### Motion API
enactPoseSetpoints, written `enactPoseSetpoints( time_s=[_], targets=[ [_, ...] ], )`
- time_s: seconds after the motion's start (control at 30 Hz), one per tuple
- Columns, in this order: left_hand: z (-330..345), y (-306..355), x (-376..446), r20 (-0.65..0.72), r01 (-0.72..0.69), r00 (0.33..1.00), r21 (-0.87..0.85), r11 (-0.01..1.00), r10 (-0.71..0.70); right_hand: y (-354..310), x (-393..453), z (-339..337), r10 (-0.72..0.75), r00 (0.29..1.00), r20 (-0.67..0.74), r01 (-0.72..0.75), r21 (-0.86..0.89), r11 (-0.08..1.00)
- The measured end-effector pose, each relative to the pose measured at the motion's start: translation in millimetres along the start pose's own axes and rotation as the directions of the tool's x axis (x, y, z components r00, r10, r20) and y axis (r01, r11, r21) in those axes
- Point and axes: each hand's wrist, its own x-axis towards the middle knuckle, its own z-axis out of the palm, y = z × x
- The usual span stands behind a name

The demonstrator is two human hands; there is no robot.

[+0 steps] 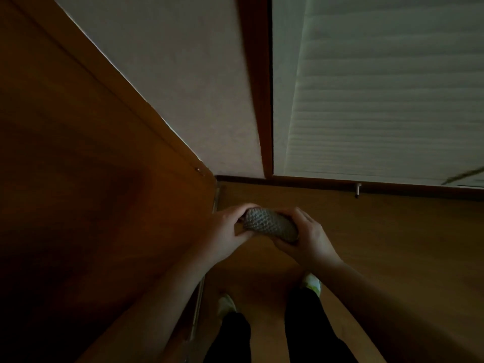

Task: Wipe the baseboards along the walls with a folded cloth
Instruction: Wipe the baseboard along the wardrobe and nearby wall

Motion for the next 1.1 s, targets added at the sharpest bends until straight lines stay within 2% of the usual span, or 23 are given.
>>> enactPoseSetpoints(
  time_s=[0.17, 0.27, 0.43, 0.53, 0.6, 0.67, 0.73, 0.9, 1.1],
  targets=[
    [39, -91, 33, 0.018, -0.036, 0.999, 0.001, 0.999, 0.036, 65, 22, 62, 0.032, 1.0, 0.0, -0.032, 0.001, 1.0],
    [66, -157, 44, -0.011, -0.041, 0.999, 0.105, 0.994, 0.042, 114, 33, 109, 0.059, 0.998, -0.033, -0.06, -0.018, 0.998],
    [115, -277, 64, -0.152, 0.143, 0.984, 0.377, 0.915, -0.091, 213, 48, 186, 0.173, 0.977, -0.129, -0.177, -0.022, 0.984],
    [148, -340, 86, -0.142, 0.22, 0.974, 0.411, 0.885, -0.176, 276, 56, 224, 0.209, 0.963, -0.172, -0.215, -0.018, 0.976],
    [171, -382, 100, -0.081, 0.271, 0.961, 0.452, 0.85, -0.264, 315, 65, 244, 0.219, 0.96, -0.175, -0.227, -0.026, 0.974],
    [197, -421, 112, 0.012, 0.319, 0.929, 0.478, 0.818, -0.369, 350, 76, 261, 0.214, 0.959, -0.187, -0.225, -0.036, 0.974],
    [225, -457, 125, 0.041, 0.316, 0.917, 0.532, 0.786, -0.397, 384, 91, 279, 0.191, 0.959, -0.208, -0.205, -0.051, 0.977],
    [284, -531, 145, 0.025, 0.319, 0.902, 0.634, 0.705, -0.43, 451, 131, 335, 0.16, 0.968, -0.195, -0.176, -0.071, 0.982],
    [306, -589, 170, -0.013, 0.303, 0.923, 0.642, 0.704, -0.385, 491, 202, 399, 0.075, 0.98, -0.184, -0.097, -0.116, 0.988]
  ],
)
